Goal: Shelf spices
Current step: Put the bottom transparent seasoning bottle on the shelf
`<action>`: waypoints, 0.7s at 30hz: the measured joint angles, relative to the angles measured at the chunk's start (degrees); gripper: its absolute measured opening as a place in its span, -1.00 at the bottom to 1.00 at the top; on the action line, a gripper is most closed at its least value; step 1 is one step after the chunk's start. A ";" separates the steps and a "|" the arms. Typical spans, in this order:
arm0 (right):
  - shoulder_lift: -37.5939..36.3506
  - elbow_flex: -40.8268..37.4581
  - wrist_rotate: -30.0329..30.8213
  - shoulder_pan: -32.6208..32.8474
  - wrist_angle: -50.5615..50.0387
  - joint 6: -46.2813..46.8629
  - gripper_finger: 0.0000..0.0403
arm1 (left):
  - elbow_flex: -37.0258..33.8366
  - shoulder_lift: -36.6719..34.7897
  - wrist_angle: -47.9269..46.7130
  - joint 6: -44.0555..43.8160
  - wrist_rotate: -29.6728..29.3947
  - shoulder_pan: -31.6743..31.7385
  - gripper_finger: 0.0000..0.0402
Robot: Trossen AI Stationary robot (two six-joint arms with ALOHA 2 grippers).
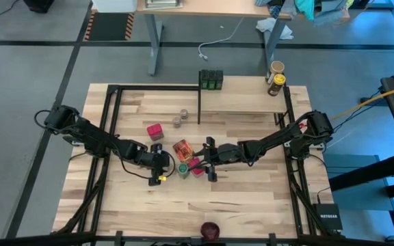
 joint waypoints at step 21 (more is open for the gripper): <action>0.00 -0.02 0.24 -0.07 3.82 -1.71 0.21 | 0.00 -0.04 0.24 -0.44 0.04 0.00 -0.32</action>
